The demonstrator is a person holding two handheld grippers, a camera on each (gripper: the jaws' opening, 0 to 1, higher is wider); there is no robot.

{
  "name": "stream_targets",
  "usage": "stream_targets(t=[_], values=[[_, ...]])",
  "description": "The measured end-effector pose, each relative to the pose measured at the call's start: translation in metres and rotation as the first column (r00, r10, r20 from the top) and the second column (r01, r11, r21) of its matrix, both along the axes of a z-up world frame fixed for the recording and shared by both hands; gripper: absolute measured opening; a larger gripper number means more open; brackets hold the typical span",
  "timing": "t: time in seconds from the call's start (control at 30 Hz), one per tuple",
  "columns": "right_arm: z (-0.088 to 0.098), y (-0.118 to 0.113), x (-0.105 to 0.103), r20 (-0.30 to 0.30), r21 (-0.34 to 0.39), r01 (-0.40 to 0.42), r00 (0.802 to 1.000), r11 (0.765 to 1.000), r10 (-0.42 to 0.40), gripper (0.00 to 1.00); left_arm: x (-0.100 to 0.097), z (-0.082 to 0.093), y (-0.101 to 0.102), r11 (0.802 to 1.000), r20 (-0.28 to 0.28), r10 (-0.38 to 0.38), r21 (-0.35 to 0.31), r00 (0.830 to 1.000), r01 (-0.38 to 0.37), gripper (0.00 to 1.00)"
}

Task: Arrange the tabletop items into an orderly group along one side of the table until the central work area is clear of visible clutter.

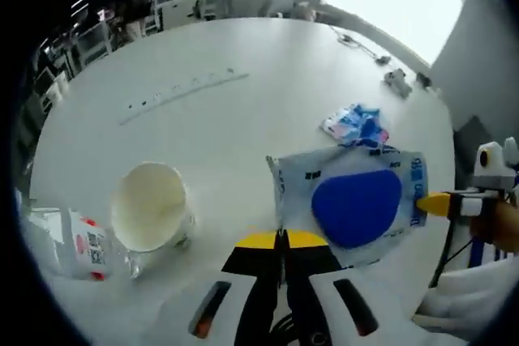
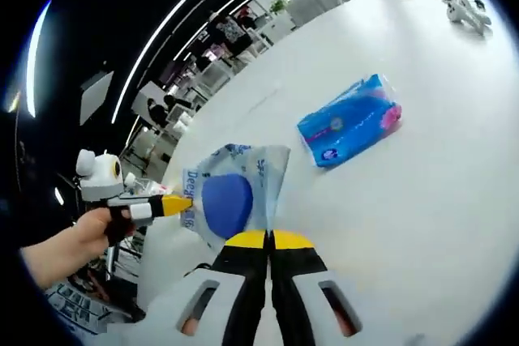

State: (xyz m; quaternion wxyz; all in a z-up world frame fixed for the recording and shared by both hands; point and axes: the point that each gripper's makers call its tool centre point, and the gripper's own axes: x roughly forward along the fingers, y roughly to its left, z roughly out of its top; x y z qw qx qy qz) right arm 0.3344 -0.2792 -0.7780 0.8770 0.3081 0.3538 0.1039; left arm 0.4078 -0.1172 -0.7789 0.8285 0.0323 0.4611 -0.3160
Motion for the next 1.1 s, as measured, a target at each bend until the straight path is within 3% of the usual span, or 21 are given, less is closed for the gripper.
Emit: stream_targets(t=[0.3,0.6,0.7,1.1], values=[[0.015,-0.004,0.018,0.049,-0.052,-0.036,0.998,0.998,0.038,0.0,-0.01,0.015,0.007,0.998,0.015,0.047,-0.046,0.999,-0.046,0.0],[0.027,-0.003,0.037,0.072,-0.085,-0.061,0.995,0.995,0.067,0.0,-0.016,0.012,0.013,0.991,0.009,0.115,-0.076,0.993,-0.114,0.0],[0.026,-0.001,0.041,0.076,-0.126,-0.089,0.992,0.988,0.099,0.0,-0.013,0.013,0.016,0.981,-0.005,0.166,-0.099,0.986,-0.165,0.0],[0.016,-0.003,0.052,0.039,-0.087,-0.07,0.997,0.994,0.073,0.0,-0.002,0.006,0.014,0.976,-0.005,0.201,-0.084,0.98,-0.201,0.0]])
